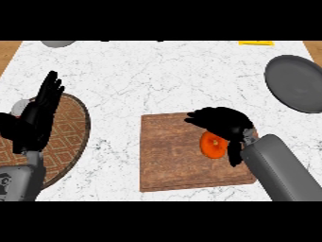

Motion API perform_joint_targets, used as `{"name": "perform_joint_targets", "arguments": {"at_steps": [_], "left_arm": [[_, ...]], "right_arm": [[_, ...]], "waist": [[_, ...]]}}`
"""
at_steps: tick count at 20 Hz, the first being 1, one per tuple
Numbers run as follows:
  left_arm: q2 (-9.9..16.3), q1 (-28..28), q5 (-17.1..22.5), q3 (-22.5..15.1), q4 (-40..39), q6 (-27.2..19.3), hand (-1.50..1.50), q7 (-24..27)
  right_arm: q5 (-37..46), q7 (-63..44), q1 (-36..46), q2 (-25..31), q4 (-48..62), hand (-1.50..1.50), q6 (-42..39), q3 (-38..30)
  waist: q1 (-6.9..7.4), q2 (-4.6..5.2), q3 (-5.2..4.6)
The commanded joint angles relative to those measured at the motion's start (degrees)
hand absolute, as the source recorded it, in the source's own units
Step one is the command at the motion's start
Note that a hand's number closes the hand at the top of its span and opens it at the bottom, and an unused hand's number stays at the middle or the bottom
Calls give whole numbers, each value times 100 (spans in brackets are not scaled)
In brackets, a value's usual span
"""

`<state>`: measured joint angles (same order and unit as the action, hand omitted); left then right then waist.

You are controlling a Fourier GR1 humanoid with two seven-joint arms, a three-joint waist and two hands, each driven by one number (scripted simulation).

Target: Pick the squash from the cutting board and place it in the pan

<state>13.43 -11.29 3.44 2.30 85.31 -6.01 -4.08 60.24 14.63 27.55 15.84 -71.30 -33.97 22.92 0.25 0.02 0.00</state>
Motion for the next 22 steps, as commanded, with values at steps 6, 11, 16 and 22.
{"name": "perform_joint_targets", "arguments": {"at_steps": [6, 11, 16, 22], "left_arm": [[-151, -109, -190, 166, -11, -46, 0, -34], [-109, -490, -125, 262, -470, 95, 0, 41], [-219, -272, -233, 119, -144, 142, 0, -85], [-225, -167, -201, 197, -48, 32, 0, -30]], "right_arm": [[575, 209, -187, -334, 409, -150, 123, 32], [752, 1095, -79, -153, 736, 150, 507, 343], [1059, 1077, 99, -639, 1339, 150, 963, 212], [444, -2034, 378, -1290, 1719, 150, 701, -1973]], "waist": [[-12, -2, 0], [-17, 5, 0], [2, 4, 1], [-19, 27, -3]]}}
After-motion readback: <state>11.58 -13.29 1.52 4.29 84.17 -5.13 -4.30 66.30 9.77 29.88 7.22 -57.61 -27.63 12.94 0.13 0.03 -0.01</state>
